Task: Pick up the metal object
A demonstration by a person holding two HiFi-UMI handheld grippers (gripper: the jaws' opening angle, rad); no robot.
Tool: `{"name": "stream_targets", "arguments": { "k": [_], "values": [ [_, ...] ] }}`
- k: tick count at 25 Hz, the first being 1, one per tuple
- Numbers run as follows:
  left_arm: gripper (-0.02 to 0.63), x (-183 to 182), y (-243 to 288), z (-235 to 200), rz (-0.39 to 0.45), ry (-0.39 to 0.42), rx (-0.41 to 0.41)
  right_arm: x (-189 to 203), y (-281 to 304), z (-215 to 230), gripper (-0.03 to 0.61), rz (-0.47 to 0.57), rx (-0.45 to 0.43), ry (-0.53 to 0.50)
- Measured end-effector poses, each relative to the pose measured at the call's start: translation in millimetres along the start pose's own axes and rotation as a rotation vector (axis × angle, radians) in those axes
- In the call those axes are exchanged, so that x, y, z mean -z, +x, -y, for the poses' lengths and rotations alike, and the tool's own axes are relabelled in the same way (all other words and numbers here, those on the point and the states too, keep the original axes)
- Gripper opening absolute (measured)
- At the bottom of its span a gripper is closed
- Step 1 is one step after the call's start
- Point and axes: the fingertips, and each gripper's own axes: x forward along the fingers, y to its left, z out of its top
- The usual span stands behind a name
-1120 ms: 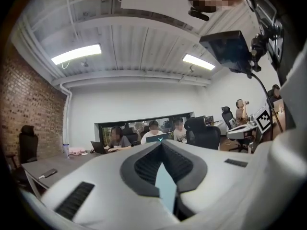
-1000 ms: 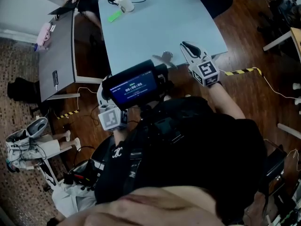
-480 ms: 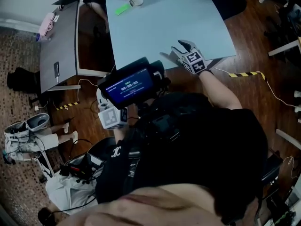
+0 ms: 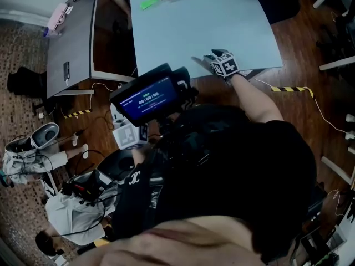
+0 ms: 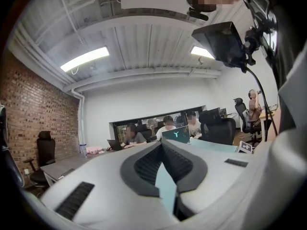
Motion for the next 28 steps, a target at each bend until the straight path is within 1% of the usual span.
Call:
{"name": "stream_targets", "arguments": {
  "k": [4, 7, 10, 13, 15, 18, 21, 25, 28],
  "values": [
    [0.009, -2.5, -12.0, 16.8, 0.004, 0.014, -0.009, 28.7, -5.8, 4.6, 0.225, -0.082, -0.033, 0.041],
    [0.009, -2.1, -16.8, 20.4, 0.002, 0.017, -0.018, 37.7, -7.2, 2.4, 0.223, -0.114, -0.057, 0.052],
    [0.009, 0.0, -18.9, 19.9, 0.004, 0.028, -0.023, 41.2, -4.3, -3.3, 0.183, -0.138, -0.095, 0.068],
    [0.009, -1.7, -20.0, 21.2, 0.006, 0.021, -0.031, 41.2, -5.5, -8.4, 0.141, -0.156, -0.130, 0.100],
    [0.009, -3.6, -19.5, 20.6, 0.008, 0.016, -0.034, 38.5, -6.7, -11.7, 0.097, -0.159, -0.138, 0.101],
    [0.009, -4.8, -20.0, 20.8, 0.008, 0.013, -0.035, 37.0, -9.2, -13.7, 0.077, -0.146, -0.127, 0.061],
    [0.009, -5.4, -19.2, 21.2, 0.015, 0.011, -0.030, 30.7, -14.8, -11.2, 0.064, -0.110, -0.097, 0.019],
    [0.009, -6.8, -16.6, 22.1, 0.015, 0.008, -0.020, 4.2, -30.1, -6.1, 0.061, -0.016, -0.050, -0.024],
    [0.009, -6.7, -13.9, 22.4, 0.021, 0.013, -0.008, -17.5, -42.3, -0.5, 0.060, 0.057, -0.010, -0.031]
  ]
}}
